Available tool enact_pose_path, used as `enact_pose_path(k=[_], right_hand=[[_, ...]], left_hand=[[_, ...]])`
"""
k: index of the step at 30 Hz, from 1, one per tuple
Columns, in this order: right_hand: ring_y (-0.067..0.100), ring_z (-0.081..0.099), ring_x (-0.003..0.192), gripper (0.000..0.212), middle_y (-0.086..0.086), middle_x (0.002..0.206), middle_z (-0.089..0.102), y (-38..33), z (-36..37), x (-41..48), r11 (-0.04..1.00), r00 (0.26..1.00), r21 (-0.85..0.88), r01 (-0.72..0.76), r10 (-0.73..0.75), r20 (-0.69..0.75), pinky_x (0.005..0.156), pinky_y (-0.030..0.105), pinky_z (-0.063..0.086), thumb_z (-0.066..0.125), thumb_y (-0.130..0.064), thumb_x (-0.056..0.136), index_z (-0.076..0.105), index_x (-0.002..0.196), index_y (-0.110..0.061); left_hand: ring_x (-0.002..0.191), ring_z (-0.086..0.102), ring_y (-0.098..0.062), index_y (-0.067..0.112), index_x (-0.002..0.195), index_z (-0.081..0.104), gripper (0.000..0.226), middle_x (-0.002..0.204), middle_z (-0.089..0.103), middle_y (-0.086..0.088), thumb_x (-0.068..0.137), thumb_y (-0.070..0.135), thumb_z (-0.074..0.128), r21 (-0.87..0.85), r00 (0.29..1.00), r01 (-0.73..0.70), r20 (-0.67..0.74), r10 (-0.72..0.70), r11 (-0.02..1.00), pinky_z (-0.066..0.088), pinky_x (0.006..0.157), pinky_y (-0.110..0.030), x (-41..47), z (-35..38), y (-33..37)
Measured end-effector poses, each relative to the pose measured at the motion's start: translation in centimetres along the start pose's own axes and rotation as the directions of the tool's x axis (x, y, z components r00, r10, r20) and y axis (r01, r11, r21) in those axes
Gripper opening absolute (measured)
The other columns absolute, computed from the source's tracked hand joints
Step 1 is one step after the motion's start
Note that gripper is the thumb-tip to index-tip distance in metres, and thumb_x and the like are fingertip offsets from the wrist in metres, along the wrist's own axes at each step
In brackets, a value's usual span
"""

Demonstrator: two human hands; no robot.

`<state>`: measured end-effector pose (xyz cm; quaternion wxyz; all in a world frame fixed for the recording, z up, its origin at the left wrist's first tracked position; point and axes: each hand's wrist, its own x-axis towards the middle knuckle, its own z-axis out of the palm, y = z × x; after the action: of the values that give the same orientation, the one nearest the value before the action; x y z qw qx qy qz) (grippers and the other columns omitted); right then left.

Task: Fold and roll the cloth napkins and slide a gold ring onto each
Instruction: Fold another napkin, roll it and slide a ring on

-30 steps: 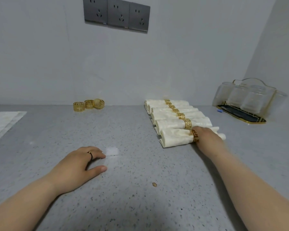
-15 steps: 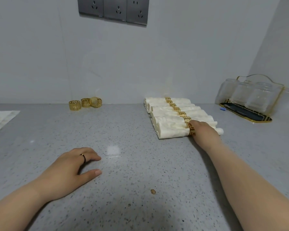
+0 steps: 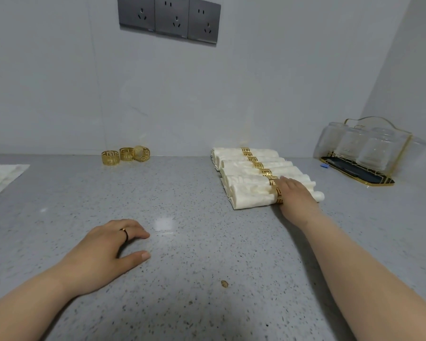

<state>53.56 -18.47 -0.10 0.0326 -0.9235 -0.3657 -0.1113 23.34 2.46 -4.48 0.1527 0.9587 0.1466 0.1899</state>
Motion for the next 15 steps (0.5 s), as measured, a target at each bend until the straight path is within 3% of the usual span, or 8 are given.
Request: enact_pose_path(k=[3,6,10,15], right_hand=[[0.020,0.012,0.142,0.059,0.004,0.155,0.014,-1.6,-0.9,-1.4,0.998,0.998,0.043,0.047,-0.045,-0.044,0.115,0.026,0.006,0.036,0.000,0.091,0.017,0.145,-0.015],[0.019,0.020,0.140,0.051,0.003,0.152,0.023,-4.9,-2.2,-3.4,0.984,0.992,0.133,0.119,-0.111,-0.066,0.115,0.027,0.011,0.039,-0.008,0.094,0.026,0.143,-0.015],[0.019,0.046,0.121,0.037,0.004,0.134,0.049,-10.8,-2.3,-6.1,0.919,0.962,0.303,0.254,-0.272,0.020,0.104,0.030,0.036,0.042,-0.025,0.096,0.045,0.131,-0.013],[0.017,0.048,0.120,0.035,0.003,0.131,0.053,-17.1,-1.0,-9.0,0.824,0.918,0.480,0.302,-0.388,0.087,0.097,0.022,0.034,0.044,-0.026,0.095,0.049,0.128,-0.015]], left_hand=[[0.108,0.035,0.009,0.039,0.119,0.052,0.120,0.113,0.037,0.030,0.034,0.098,-0.009,0.031,1.000,0.015,0.006,-0.015,0.999,0.022,0.093,-0.008,0.1,-0.1,0.2],[0.109,0.037,0.008,0.033,0.120,0.055,0.124,0.113,0.038,0.029,0.033,0.099,-0.004,0.047,0.999,0.029,0.033,-0.030,0.998,0.023,0.093,-0.009,0.0,-0.5,0.7],[0.120,0.042,0.001,0.029,0.123,0.055,0.080,0.127,0.047,0.022,0.065,0.076,0.026,0.063,0.999,0.041,0.009,-0.042,0.997,0.023,0.090,-0.005,-0.4,-0.7,1.4],[0.115,0.049,-0.006,0.025,0.119,0.058,0.039,0.125,0.055,0.011,0.092,0.045,0.039,0.151,0.997,0.081,-0.008,-0.081,0.985,0.033,0.087,-0.013,-0.7,-0.9,1.7]])
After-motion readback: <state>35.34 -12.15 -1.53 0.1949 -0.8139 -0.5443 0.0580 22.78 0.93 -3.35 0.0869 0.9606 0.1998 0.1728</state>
